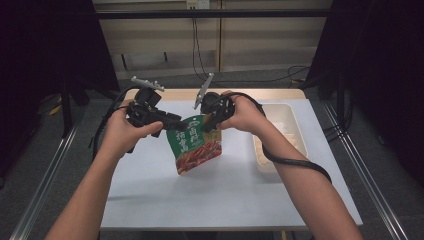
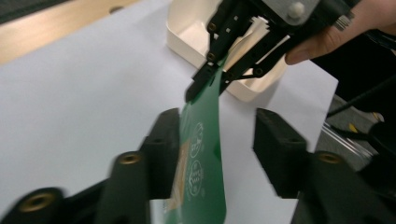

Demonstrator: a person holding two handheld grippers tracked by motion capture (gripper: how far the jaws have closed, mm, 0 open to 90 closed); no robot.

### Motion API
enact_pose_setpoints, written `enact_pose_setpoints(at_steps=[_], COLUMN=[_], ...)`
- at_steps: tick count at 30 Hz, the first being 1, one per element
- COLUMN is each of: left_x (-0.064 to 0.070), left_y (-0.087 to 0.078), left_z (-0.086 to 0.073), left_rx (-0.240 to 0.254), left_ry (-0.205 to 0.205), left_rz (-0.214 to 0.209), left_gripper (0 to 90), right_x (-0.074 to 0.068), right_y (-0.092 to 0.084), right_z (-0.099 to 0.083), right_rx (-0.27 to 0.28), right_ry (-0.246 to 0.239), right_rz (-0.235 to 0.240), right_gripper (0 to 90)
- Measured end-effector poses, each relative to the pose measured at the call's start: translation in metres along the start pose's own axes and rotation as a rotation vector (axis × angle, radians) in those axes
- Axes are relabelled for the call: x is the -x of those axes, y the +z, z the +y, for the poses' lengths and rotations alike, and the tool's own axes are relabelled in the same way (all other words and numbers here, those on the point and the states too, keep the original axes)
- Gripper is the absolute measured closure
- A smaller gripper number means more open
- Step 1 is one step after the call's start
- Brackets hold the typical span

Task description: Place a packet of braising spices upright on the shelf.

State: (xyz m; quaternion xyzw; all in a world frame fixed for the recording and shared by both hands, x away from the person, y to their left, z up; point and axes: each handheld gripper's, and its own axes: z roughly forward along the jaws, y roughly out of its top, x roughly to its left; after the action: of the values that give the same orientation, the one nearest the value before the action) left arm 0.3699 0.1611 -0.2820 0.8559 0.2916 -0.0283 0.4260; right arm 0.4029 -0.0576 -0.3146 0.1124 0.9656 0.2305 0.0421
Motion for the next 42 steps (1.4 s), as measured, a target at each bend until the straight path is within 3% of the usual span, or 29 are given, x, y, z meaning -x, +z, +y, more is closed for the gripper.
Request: enact_pose_setpoints(at_steps=[2, 5, 7, 10, 15, 18, 23, 25, 28, 37, 42], left_x=[-0.004, -0.008, -0.011, -0.018, -0.027, -0.032, -0.034, -0.036, -0.036, -0.048, -0.053], left_y=[-0.003, -0.006, -0.006, -0.005, 0.001, 0.003, 0.012, 0.017, 0.022, 0.032, 0.037], left_z=[-0.006, -0.016, -0.021, -0.031, -0.046, -0.052, -0.064, -0.071, -0.081, -0.105, -0.117], left_rx=[0.006, 0.049, 0.066, 0.066, 0.051, 0.028, 0.028, 0.015, 0.003, -0.022, -0.043], left_ry=[-0.018, -0.004, 0.003, -0.011, -0.026, -0.053, -0.059, -0.063, -0.072, -0.090, -0.104], left_rz=[0.014, 0.049, 0.068, 0.074, 0.131, 0.144, 0.210, 0.219, 0.227, 0.271, 0.297], left_gripper=[41.0, 36.1, 29.8, 24.4, 16.9, 15.5, 10.2, 9.0, 7.6, 5.2, 5.2], right_x=[-0.001, 0.000, 0.002, 0.006, 0.012, 0.013, 0.017, 0.020, 0.024, 0.026, 0.031], right_y=[0.000, -0.002, -0.003, -0.005, -0.012, -0.016, -0.025, -0.028, -0.031, -0.039, -0.048], right_z=[0.002, 0.004, 0.004, 0.002, 0.001, 0.002, 0.002, 0.000, -0.003, -0.004, -0.007], right_rx=[-0.017, -0.039, -0.068, -0.065, -0.066, -0.069, -0.066, -0.055, -0.057, -0.066, -0.050], right_ry=[-0.013, 0.000, 0.041, 0.105, 0.151, 0.155, 0.195, 0.217, 0.201, 0.239, 0.237], right_rz=[0.000, 0.003, 0.004, 0.010, 0.017, 0.006, 0.013, 0.017, 0.033, 0.011, 0.007], right_gripper=[90.0, 90.0, 90.0, 90.0, 90.0, 90.0, 90.0, 90.0, 90.0, 90.0, 90.0])
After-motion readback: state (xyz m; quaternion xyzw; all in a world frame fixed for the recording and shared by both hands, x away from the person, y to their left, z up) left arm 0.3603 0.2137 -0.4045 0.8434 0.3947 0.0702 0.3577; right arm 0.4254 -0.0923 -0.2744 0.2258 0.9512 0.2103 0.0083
